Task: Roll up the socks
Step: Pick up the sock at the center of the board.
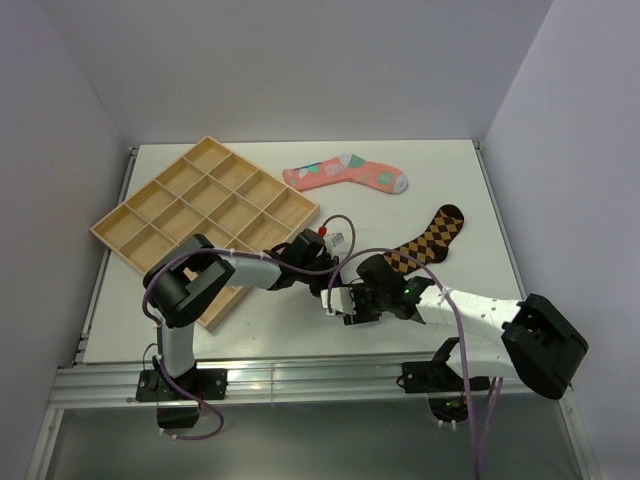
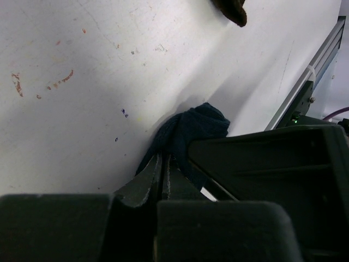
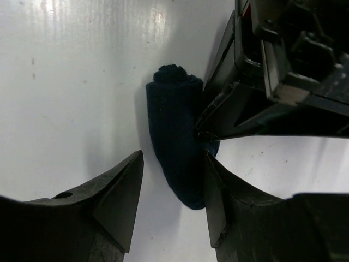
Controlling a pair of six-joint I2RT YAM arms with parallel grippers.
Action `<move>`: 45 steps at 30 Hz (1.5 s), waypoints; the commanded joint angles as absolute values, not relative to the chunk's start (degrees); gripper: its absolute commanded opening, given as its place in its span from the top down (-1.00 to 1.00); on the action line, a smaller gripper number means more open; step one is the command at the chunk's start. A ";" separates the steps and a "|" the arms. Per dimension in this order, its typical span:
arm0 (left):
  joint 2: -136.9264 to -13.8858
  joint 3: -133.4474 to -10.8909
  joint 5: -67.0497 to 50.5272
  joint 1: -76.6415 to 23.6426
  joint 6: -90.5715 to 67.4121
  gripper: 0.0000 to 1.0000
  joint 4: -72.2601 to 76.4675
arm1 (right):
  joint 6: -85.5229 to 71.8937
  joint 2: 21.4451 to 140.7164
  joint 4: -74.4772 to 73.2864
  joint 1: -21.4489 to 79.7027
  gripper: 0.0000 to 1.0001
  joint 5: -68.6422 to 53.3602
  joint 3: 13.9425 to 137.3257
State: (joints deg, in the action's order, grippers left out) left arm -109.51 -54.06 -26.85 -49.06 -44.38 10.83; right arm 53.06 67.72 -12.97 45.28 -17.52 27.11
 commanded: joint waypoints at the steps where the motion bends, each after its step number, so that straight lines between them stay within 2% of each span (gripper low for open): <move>1: -113.47 -53.09 -22.94 -49.22 -41.22 0.99 2.99 | 52.12 70.74 -11.69 46.58 -0.06 -16.97 28.65; 10: -112.33 -50.72 -26.80 -47.29 -45.17 0.99 6.41 | 49.66 76.37 -10.72 46.76 0.36 -13.98 30.24; 11: -111.63 -50.10 -26.72 -47.02 -45.70 0.99 6.94 | 49.14 76.46 -10.72 46.76 0.57 -13.71 30.32; 12: -111.19 -49.75 -26.63 -47.02 -46.14 0.99 7.47 | 48.87 76.46 -10.72 46.76 0.66 -13.71 30.50; 18: -104.42 -47.38 -19.43 -46.58 -52.29 0.64 9.05 | 47.29 76.03 -9.58 46.76 0.99 -11.78 29.45; 30: -78.41 -36.75 -1.42 -46.23 -70.37 0.28 9.05 | 40.00 73.75 -7.74 46.76 1.00 -8.53 30.67; 34: -71.74 -33.75 6.75 -51.05 -79.43 0.21 9.75 | 35.09 72.16 -7.65 46.67 1.00 -6.16 33.39; 38: -68.56 -34.18 20.52 -56.77 -87.88 0.12 8.09 | 29.98 70.58 -8.44 46.76 1.00 -3.43 38.39; 41: -68.11 -35.07 26.17 -59.67 -92.80 0.05 6.68 | 27.34 69.87 -9.58 46.76 1.00 -1.59 41.99; 45: -70.22 -35.50 27.07 -60.20 -95.36 0.03 10.98 | 24.97 69.96 -10.37 46.76 1.00 -0.18 45.78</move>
